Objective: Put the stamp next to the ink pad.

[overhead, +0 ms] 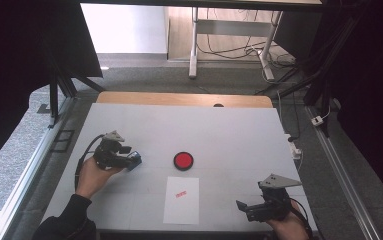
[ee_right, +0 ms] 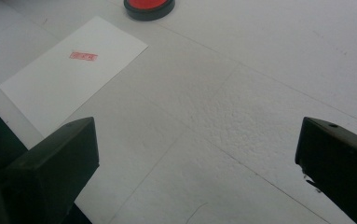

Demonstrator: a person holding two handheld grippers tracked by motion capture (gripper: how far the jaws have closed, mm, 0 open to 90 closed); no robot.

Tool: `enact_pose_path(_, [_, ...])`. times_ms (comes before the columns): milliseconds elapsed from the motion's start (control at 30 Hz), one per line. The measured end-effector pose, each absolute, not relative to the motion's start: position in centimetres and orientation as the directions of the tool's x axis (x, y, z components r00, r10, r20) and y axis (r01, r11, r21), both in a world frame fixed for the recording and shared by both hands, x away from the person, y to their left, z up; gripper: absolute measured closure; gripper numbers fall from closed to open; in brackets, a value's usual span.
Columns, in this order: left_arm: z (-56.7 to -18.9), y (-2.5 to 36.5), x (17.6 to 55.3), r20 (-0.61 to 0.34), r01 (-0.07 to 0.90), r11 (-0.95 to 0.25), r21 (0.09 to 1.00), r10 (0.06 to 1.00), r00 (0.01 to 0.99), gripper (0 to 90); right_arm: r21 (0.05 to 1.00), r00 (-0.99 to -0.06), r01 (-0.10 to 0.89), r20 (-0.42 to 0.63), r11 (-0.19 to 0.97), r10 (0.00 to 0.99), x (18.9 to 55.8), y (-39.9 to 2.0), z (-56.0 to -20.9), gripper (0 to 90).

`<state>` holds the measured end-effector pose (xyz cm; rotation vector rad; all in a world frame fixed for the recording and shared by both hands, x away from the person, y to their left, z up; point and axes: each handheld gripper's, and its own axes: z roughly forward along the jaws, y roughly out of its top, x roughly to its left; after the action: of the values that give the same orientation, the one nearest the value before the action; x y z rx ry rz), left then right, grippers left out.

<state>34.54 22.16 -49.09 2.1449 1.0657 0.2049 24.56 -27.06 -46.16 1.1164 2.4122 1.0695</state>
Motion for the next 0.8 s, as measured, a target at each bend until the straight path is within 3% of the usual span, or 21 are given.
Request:
enact_pose_path(400, [-47.9,21.1,33.6,-0.162,0.614,-0.418,0.67,0.725,0.67,10.4,0.723,-0.667,0.542,0.061,0.428,0.742,24.6,-27.1,-46.2,0.0])
enact_pose_path(800, [-46.7,21.5,31.5,-0.209,0.622,-0.371,0.69,0.721,0.661,1.8,0.724,-0.673,0.538,0.059,0.433,0.738,24.5,-27.0,-46.1,0.0])
